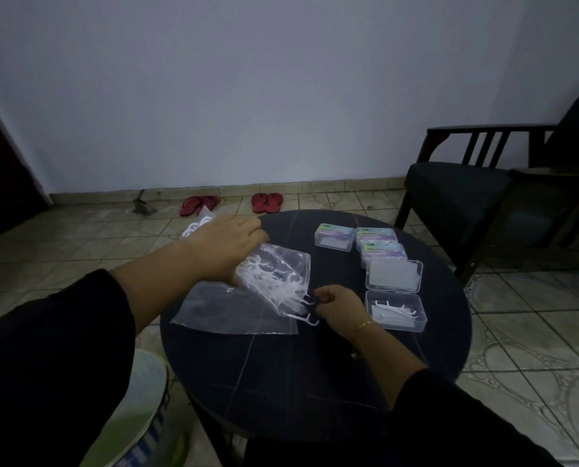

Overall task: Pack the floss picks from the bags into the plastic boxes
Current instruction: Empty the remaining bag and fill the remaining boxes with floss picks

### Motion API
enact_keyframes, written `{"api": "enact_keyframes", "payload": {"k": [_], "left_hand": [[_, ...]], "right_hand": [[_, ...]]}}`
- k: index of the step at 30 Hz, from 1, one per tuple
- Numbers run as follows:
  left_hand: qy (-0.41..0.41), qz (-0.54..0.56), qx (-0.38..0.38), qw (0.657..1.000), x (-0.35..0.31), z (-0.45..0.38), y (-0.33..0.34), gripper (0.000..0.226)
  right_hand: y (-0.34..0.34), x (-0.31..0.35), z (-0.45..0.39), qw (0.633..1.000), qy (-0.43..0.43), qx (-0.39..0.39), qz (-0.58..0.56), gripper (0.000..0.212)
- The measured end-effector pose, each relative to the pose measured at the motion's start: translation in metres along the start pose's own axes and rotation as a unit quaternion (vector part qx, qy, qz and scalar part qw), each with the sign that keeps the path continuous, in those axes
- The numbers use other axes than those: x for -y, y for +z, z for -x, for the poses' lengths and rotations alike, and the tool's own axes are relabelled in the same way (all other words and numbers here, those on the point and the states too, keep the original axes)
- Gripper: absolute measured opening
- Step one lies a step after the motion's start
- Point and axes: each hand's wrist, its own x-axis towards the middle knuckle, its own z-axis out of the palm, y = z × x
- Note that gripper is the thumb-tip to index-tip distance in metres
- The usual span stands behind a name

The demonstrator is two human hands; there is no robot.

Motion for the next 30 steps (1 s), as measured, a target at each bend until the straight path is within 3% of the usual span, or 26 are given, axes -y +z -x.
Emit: {"api": "enact_keyframes", "payload": {"k": [2, 4, 5, 7, 8, 10, 13, 15, 17, 18, 20, 23, 25, 28, 30], "left_hand": [[-0.003, 0.017, -0.004, 1.000, 0.002, -0.001, 0.004, 0.080], [-0.004, 0.033, -0.011, 0.999, 0.003, -0.003, 0.008, 0.072], [-0.004, 0.041, -0.016, 0.999, 0.003, -0.003, 0.009, 0.068], [-0.006, 0.049, -0.025, 0.998, 0.002, -0.003, 0.007, 0.061], [-0.005, 0.048, -0.033, 0.998, 0.002, -0.003, 0.006, 0.059], [-0.004, 0.039, -0.045, 0.998, 0.003, -0.003, 0.002, 0.058], [-0.010, 0.024, -0.042, 0.999, 0.006, -0.001, -0.003, 0.055], [-0.010, 0.021, -0.042, 0.999, 0.006, -0.001, -0.006, 0.055], [-0.007, 0.018, -0.043, 0.999, 0.005, -0.002, -0.009, 0.055], [-0.005, 0.015, -0.041, 0.999, 0.004, -0.004, -0.010, 0.056], [-0.001, 0.008, -0.043, 0.999, 0.001, -0.007, -0.011, 0.057], [0.004, -0.001, -0.054, 0.999, 0.000, -0.009, -0.011, 0.058], [0.005, -0.005, -0.055, 0.998, 0.000, -0.009, -0.012, 0.057], [-0.001, -0.012, -0.050, 0.999, 0.002, -0.008, -0.016, 0.056], [-0.002, -0.018, -0.046, 0.999, 0.002, -0.008, -0.017, 0.056]], "right_hand": [[-0.001, 0.000, 0.001, 0.999, -0.013, 0.031, 0.037, 0.061], [0.000, 0.002, 0.002, 0.995, -0.028, 0.045, 0.087, 0.070], [0.002, 0.003, 0.003, 0.992, -0.043, 0.045, 0.107, 0.065], [0.005, 0.007, 0.003, 0.987, -0.072, 0.019, 0.142, 0.022], [0.005, 0.009, 0.003, 0.985, -0.087, 0.008, 0.147, 0.019], [0.004, 0.007, 0.001, 0.988, -0.075, 0.001, 0.138, 0.037], [-0.004, 0.007, 0.001, 0.974, -0.059, -0.018, 0.219, 0.015], [-0.008, 0.004, 0.001, 0.969, -0.047, -0.010, 0.243, 0.046], [-0.008, 0.006, 0.004, 0.980, -0.035, 0.008, 0.194, 0.084], [-0.008, 0.007, 0.004, 0.983, -0.045, 0.010, 0.176, 0.091], [-0.003, 0.009, 0.001, 0.980, -0.078, -0.010, 0.183, 0.079], [0.000, 0.009, -0.003, 0.970, -0.091, -0.031, 0.223, 0.031], [-0.001, 0.008, -0.003, 0.967, -0.079, -0.037, 0.238, 0.016], [-0.007, 0.003, -0.004, 0.958, -0.057, -0.056, 0.276, 0.024], [-0.010, 0.005, 0.000, 0.963, -0.039, -0.026, 0.266, 0.052]]}}
